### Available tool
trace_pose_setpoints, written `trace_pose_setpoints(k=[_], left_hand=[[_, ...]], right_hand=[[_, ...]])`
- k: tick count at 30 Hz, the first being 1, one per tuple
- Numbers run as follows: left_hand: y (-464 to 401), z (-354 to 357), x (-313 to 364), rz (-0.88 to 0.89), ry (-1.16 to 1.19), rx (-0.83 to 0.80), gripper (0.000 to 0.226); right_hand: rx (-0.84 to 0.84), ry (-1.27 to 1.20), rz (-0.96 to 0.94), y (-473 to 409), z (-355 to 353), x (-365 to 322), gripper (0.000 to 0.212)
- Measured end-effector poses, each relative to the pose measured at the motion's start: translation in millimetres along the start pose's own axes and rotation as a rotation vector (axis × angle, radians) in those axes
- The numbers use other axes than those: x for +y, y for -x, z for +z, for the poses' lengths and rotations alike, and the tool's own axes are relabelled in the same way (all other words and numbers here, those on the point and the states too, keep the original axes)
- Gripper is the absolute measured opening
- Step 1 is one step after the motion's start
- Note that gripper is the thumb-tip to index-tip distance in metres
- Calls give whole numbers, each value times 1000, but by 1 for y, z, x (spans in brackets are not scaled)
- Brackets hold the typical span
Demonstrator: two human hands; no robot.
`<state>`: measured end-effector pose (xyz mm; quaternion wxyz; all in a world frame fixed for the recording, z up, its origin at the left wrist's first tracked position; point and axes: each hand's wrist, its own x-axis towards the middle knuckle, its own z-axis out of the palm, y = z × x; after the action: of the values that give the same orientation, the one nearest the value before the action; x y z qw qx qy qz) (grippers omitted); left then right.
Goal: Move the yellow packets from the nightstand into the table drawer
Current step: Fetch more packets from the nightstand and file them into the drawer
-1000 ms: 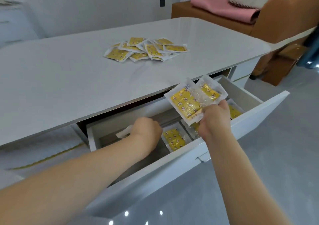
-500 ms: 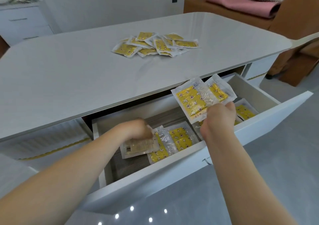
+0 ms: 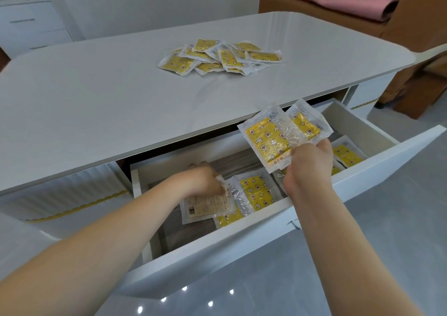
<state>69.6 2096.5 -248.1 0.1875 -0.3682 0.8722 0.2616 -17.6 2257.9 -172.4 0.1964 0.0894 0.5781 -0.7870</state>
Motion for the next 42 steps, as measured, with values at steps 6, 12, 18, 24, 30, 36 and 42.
trace_pose_setpoints(k=[6,12,18,24,30,36,42], left_hand=[[13,-20,-30,-69,343,59,39],[42,-39,-44,-28,239,131,16],[42,-32,-12,-95,-215,104,13],[8,-8,-25,-118,-206,-102,42],[-1,-2,-47,-76,-386,-174,29],[-4,-1,-53,-20,-586,-257,32],[-3,-7,-36,35,-392,-35,23]], right_hand=[[-57,-45,-14,5,9,13,62],[-37,-26,7,7,17,21,58],[-24,-20,13,13,20,21,57],[-36,-44,2,14,19,22,57],[-43,-15,-9,10,17,22,57],[-26,8,23,7,20,25,52],[13,35,65,3,21,26,42]])
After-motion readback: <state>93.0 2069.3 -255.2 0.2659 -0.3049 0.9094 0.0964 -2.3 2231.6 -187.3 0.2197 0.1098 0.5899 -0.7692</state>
